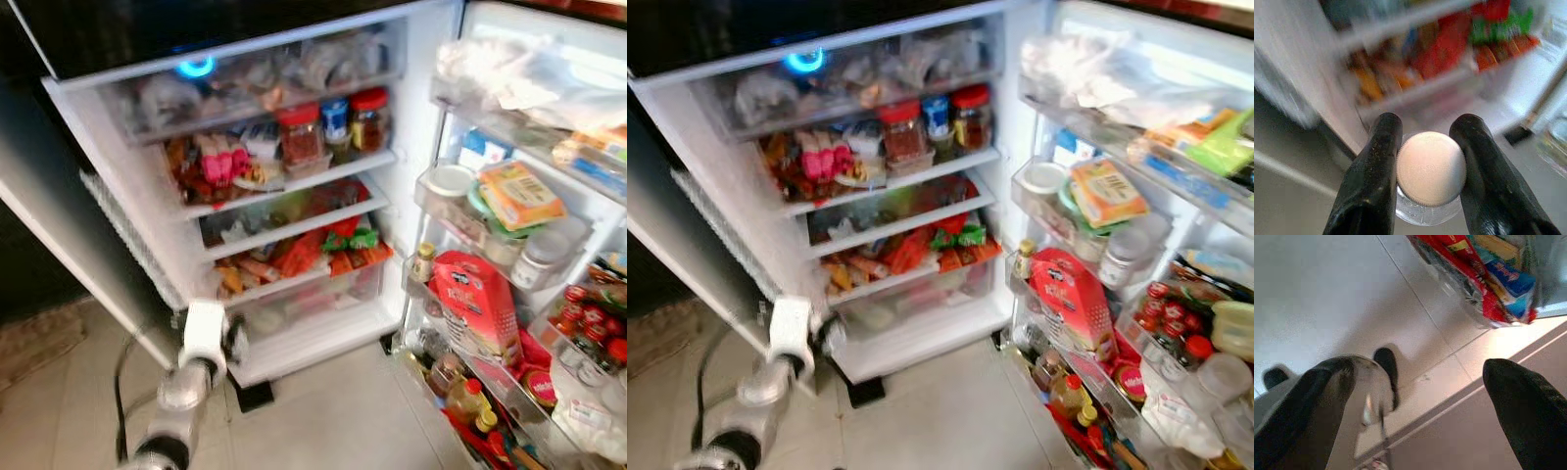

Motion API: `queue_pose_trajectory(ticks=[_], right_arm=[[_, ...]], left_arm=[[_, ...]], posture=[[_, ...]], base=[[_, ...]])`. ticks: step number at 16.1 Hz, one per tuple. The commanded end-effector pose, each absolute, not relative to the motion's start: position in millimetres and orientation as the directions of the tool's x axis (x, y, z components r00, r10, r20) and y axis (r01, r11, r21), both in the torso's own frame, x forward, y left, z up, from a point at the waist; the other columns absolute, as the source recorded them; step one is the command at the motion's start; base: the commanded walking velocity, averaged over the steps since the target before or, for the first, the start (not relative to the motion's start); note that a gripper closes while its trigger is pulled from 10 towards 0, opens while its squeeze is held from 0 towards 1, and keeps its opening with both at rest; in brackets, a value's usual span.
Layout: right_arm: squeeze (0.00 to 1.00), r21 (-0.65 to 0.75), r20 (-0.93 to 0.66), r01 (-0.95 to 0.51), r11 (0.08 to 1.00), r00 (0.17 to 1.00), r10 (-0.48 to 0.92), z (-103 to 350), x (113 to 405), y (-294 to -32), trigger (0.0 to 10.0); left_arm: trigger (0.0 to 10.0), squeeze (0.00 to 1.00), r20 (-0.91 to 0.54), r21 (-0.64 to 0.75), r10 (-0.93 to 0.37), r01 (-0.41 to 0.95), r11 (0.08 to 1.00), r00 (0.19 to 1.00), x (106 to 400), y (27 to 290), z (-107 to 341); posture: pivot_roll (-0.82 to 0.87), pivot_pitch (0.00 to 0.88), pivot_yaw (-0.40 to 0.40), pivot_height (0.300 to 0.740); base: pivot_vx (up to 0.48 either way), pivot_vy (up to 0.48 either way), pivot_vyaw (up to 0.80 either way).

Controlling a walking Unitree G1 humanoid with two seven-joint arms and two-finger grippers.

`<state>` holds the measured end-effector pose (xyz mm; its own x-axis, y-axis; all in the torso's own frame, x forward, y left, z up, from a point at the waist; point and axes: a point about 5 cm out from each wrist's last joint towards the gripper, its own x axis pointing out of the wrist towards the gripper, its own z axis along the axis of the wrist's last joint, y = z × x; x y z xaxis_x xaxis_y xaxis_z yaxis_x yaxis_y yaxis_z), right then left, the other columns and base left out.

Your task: Restocking fridge

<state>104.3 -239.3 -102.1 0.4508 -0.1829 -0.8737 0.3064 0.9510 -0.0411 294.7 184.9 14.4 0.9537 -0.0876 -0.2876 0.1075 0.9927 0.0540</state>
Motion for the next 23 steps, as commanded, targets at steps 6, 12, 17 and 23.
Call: queue_pose_trajectory(ticks=[6,12,17,23], right_arm=[[0.00,-0.041,-0.870,0.298,0.954,0.459,-0.180,-101.1,108.4,-239.0,10.0],[0.00,-0.041,-0.870,0.301,0.953,0.458,-0.182,-101.6,107.6,-237.9,10.0],[0.00,-0.043,-0.872,0.300,0.953,0.454,-0.182,-101.9,107.0,-237.6,10.0],[0.00,-0.043,-0.872,0.300,0.953,0.454,-0.182,-101.9,107.0,-237.6,10.0]], left_arm=[[10.0,0.00,-0.206,-0.064,-0.081,0.069,0.996,0.975,285.6,185.8,18.6],[10.0,0.00,-0.213,-0.057,-0.095,0.085,0.995,0.972,289.7,189.0,22.9],[10.0,0.00,-0.213,-0.054,-0.093,0.083,0.995,0.973,291.1,189.9,23.9],[10.0,0.00,-0.213,-0.054,-0.093,0.083,0.995,0.973,291.1,189.9,23.9]], posture=[[-0.05,0.026,0.060,0.740],[-0.05,0.021,0.063,0.740],[-0.05,0.018,0.063,0.740],[-0.05,0.018,0.063,0.740]], base=[[0.000,0.000,0.00],[0.127,0.000,0.00],[0.270,0.000,0.00],[0.270,0.000,0.00]])
